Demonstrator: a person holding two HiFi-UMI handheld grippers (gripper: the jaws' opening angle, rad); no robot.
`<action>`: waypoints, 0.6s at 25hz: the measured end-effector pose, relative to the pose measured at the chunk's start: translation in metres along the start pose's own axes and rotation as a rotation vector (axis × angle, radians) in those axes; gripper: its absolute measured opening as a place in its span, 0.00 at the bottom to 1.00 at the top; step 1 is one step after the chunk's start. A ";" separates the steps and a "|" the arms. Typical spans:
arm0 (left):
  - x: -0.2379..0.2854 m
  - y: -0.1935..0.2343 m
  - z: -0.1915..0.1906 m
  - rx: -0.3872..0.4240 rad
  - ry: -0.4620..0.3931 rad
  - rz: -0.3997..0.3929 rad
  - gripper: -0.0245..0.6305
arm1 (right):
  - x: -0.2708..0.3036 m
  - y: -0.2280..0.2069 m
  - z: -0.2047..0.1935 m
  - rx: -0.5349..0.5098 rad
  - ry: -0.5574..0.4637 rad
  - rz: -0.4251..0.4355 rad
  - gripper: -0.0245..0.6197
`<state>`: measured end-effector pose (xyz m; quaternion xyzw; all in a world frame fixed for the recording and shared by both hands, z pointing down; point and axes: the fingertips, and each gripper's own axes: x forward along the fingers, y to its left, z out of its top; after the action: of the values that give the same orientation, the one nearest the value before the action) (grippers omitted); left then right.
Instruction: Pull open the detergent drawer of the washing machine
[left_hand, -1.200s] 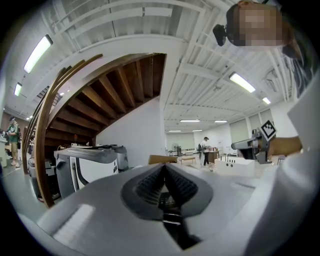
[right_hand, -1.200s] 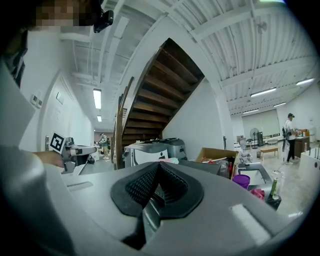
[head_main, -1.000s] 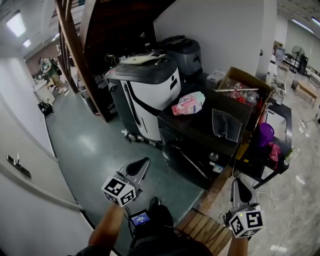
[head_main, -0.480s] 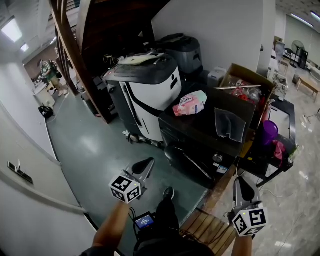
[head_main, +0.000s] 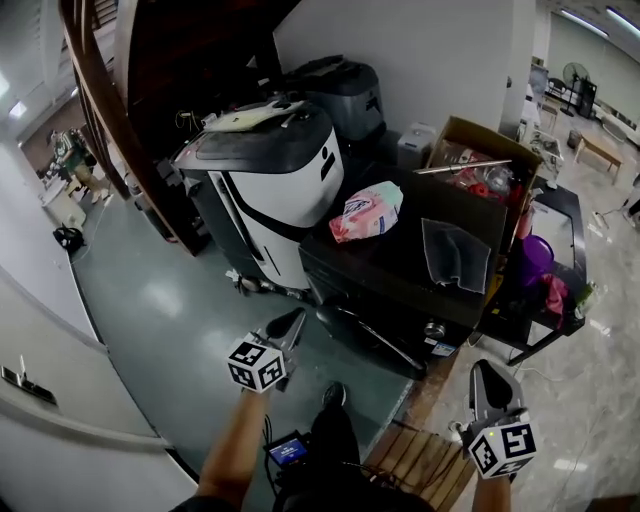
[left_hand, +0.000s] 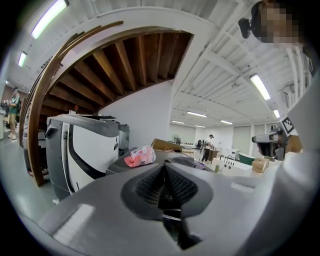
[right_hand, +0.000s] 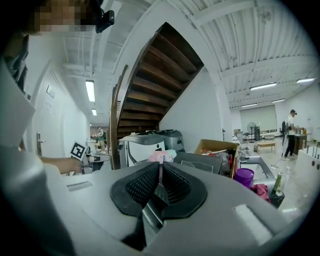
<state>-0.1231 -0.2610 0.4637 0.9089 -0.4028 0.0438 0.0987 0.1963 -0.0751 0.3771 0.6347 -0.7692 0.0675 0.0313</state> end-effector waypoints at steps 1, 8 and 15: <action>0.009 0.007 -0.004 -0.015 0.003 -0.002 0.13 | 0.006 -0.002 -0.003 -0.001 0.010 -0.004 0.04; 0.060 0.048 -0.038 -0.105 0.046 -0.032 0.13 | 0.032 -0.006 -0.019 -0.010 0.067 -0.038 0.04; 0.104 0.083 -0.071 -0.183 0.096 -0.044 0.13 | 0.041 -0.016 -0.034 -0.005 0.094 -0.075 0.04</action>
<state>-0.1147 -0.3759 0.5621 0.9016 -0.3798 0.0484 0.2014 0.2024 -0.1130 0.4170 0.6589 -0.7429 0.0940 0.0713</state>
